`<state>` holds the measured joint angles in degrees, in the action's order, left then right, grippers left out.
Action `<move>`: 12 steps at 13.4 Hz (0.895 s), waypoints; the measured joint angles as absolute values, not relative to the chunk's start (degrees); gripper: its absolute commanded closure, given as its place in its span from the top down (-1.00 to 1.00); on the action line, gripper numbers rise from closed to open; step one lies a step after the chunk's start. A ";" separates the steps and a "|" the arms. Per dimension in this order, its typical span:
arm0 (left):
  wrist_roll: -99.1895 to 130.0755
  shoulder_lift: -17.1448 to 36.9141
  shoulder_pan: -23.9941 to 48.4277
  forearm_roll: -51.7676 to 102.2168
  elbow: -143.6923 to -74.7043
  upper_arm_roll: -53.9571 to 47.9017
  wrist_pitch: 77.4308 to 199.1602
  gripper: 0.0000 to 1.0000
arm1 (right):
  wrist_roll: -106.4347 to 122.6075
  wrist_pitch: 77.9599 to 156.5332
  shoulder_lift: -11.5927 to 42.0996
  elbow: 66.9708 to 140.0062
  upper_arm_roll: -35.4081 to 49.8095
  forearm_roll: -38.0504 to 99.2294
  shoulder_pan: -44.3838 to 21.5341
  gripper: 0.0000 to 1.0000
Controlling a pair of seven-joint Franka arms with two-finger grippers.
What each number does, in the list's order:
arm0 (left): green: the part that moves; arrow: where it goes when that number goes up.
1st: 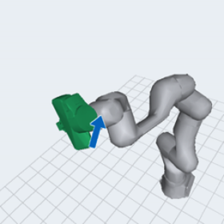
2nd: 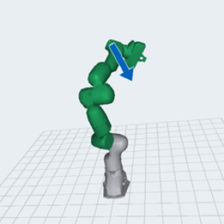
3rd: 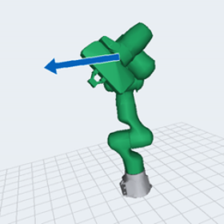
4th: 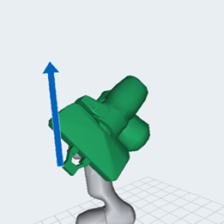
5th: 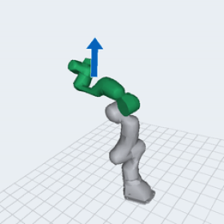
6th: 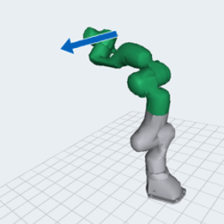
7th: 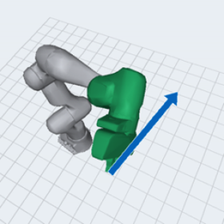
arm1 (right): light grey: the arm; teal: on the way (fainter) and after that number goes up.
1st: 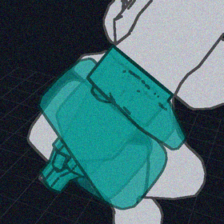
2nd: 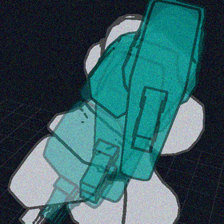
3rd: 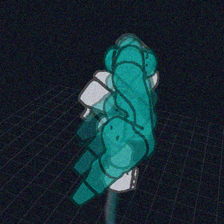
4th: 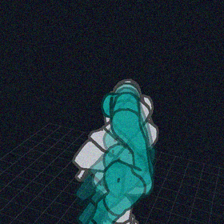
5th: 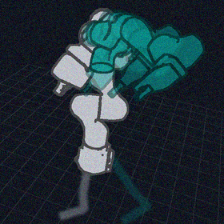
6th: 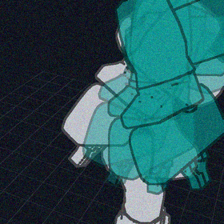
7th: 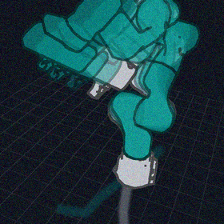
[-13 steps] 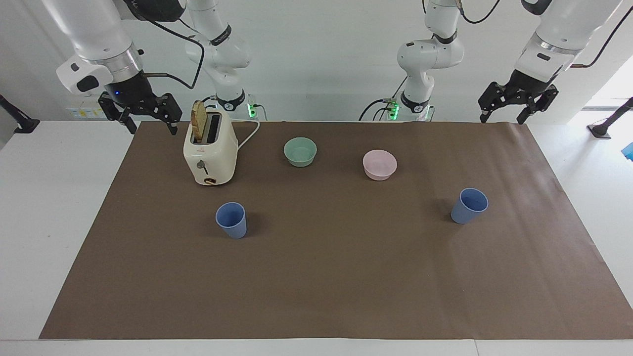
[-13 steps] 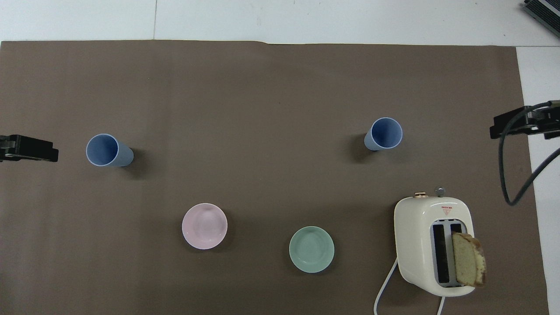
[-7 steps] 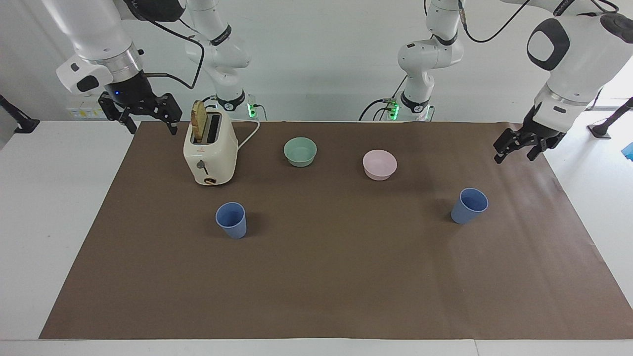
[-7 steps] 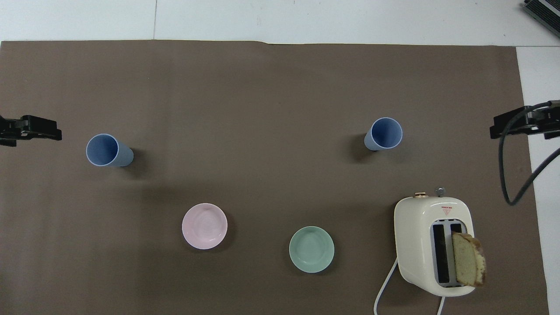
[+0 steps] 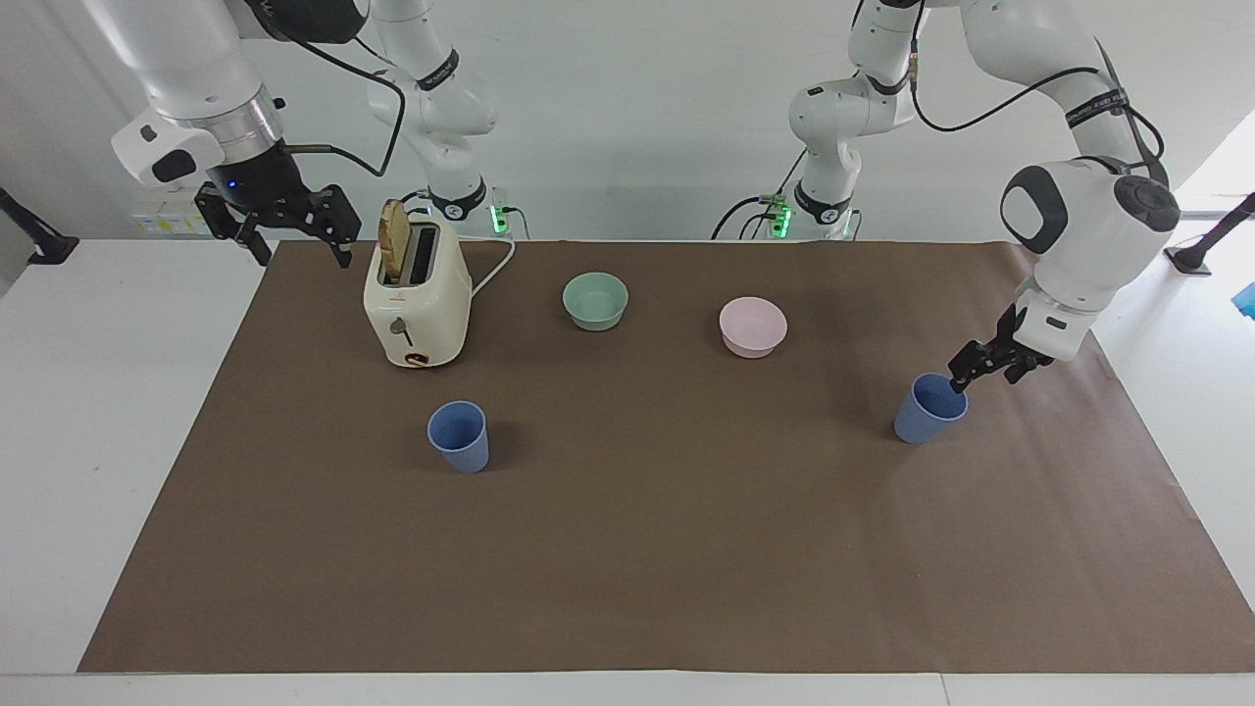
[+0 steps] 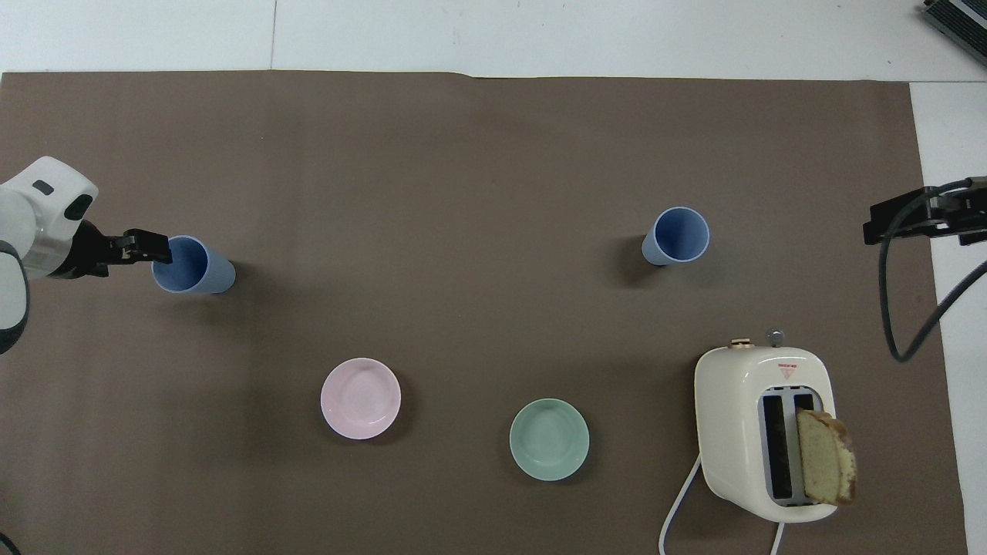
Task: Stack blue cups with both arms
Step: 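Reach the left gripper to the blue cup nearest it and grasp it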
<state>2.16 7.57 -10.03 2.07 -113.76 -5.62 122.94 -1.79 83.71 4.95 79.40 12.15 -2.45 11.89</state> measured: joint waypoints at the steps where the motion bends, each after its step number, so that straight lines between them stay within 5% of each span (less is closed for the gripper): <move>1: 2.16 7.92 -10.04 2.07 -114.51 -5.62 123.47 1.00 | -1.79 83.71 4.95 79.40 12.14 -2.45 11.89 1.00; 2: 2.17 7.97 -10.03 2.07 -115.18 -5.67 124.26 0.66 | -1.79 83.71 4.95 79.40 12.14 -2.45 11.89 1.00; 4: 2.51 8.23 -10.03 2.09 -116.23 -5.91 126.35 -0.99 | -1.79 83.71 4.95 79.40 12.14 -2.45 11.89 1.00; 12: 3.23 8.40 -10.03 4.04 -114.06 -6.03 125.79 -1.00 | -1.79 83.71 4.95 79.41 12.13 -2.45 11.89 1.00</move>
